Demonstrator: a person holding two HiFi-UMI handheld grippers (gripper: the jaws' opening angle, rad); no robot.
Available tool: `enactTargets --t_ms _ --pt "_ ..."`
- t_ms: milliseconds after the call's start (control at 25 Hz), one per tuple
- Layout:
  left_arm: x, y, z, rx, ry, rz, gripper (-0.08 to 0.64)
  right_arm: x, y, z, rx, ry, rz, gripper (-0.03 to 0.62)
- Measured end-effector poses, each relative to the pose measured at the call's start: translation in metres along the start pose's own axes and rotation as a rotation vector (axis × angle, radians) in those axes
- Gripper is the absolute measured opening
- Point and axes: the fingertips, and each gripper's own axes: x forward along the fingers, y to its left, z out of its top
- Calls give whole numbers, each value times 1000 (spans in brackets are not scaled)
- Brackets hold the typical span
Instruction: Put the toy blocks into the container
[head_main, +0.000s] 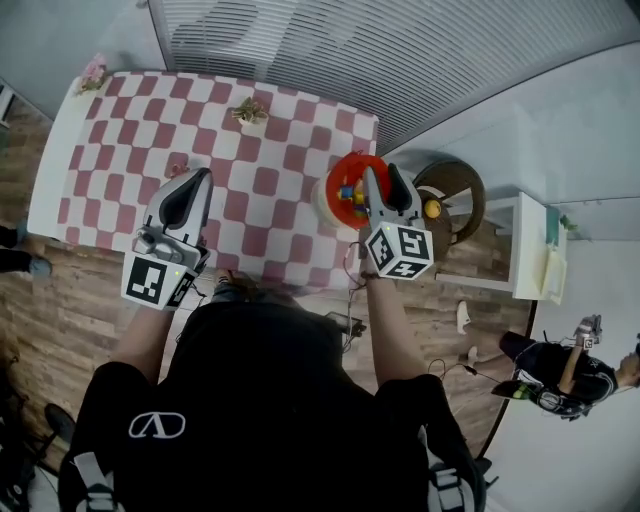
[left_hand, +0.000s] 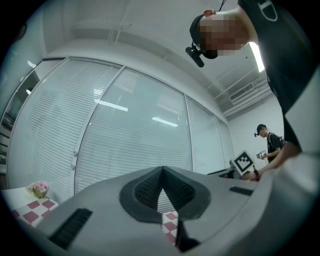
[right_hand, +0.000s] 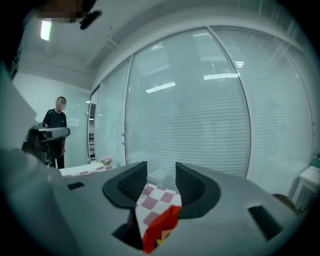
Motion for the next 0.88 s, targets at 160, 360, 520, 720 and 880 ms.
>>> enactTargets --t_ms 160,360,520,720,880 --pt "2 4 11 9 -26 17 5 -8 48 52 -48 -127 82 184" --pt "-1 16 23 23 -40 49 5 -17 100 72 -144 -181 158 156" --pt "-6 24 40 40 -74 86 5 -22 120 62 -180 -180 174 104" --pt "-17 32 43 51 -74 108 5 -26 111 48 -166 -163 127 -2" --pt "-20 33 43 57 -72 106 5 -28 104 44 -168 -155 108 -2"
